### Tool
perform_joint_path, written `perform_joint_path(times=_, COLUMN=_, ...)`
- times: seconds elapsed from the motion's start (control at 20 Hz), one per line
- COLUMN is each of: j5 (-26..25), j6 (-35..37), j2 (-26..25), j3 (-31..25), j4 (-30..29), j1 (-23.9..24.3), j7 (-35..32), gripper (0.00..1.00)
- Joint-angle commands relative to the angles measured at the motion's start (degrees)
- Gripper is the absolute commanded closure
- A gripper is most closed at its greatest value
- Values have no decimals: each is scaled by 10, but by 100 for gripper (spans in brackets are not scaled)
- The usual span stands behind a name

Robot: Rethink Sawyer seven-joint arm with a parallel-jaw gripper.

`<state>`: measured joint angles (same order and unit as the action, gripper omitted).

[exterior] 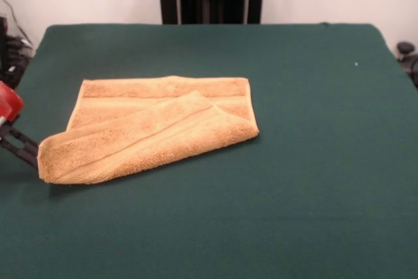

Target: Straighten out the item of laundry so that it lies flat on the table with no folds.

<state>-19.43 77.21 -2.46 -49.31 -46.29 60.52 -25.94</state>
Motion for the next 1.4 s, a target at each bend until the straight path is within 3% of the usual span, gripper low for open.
perform_joint_path(times=0.05, j5=14, j6=-85, j2=-14, j3=-33, j4=-111, j1=-16, j7=91, gripper=100)
perform_joint_path(times=0.5, j5=21, j6=-133, j2=-20, j3=-47, j4=-155, j1=-6, j7=74, gripper=100)
perform_joint_path(times=0.9, j5=24, j6=-67, j2=-23, j3=-17, j4=-125, j1=-32, j7=47, gripper=100)
perform_joint_path(times=1.4, j5=28, j6=-84, j2=-32, j3=-19, j4=-120, j1=-41, j7=37, gripper=100)
